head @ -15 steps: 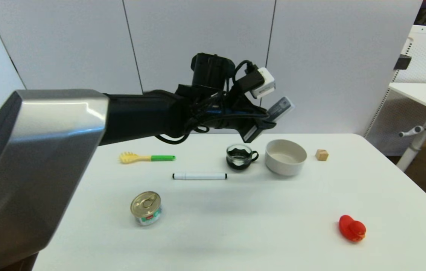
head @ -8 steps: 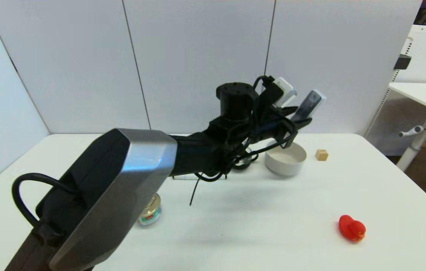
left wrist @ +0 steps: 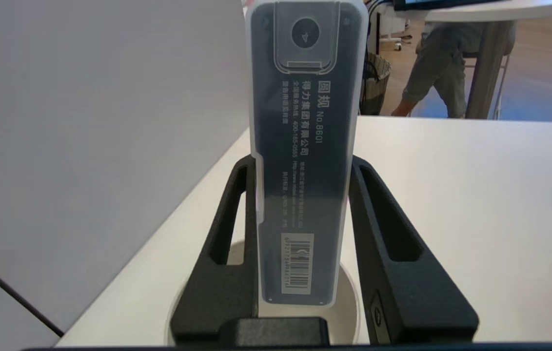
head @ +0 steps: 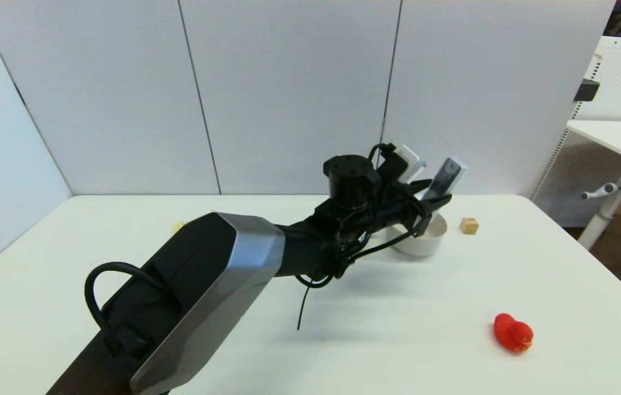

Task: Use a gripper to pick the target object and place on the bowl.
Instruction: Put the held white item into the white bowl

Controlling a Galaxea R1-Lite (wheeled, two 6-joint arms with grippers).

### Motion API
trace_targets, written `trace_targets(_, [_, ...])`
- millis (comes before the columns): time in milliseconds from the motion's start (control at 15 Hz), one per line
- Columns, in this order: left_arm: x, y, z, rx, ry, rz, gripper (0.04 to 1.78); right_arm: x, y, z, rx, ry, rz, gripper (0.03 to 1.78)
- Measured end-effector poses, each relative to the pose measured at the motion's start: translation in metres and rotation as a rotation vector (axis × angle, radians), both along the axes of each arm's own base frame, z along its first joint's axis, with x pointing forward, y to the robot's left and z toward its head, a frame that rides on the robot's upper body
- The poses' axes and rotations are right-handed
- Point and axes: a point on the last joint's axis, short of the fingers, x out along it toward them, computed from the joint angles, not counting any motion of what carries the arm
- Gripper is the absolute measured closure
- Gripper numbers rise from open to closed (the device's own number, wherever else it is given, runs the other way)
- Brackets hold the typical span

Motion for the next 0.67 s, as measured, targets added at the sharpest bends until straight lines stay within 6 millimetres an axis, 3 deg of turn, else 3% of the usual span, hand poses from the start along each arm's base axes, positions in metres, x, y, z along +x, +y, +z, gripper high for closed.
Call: trace_targets(667, [0.012, 0.001, -0.029, 0.023, 0.021, 0.018, 1.25, 0.0, 0.0, 0.0, 0.0, 0.0, 0.0, 0.1])
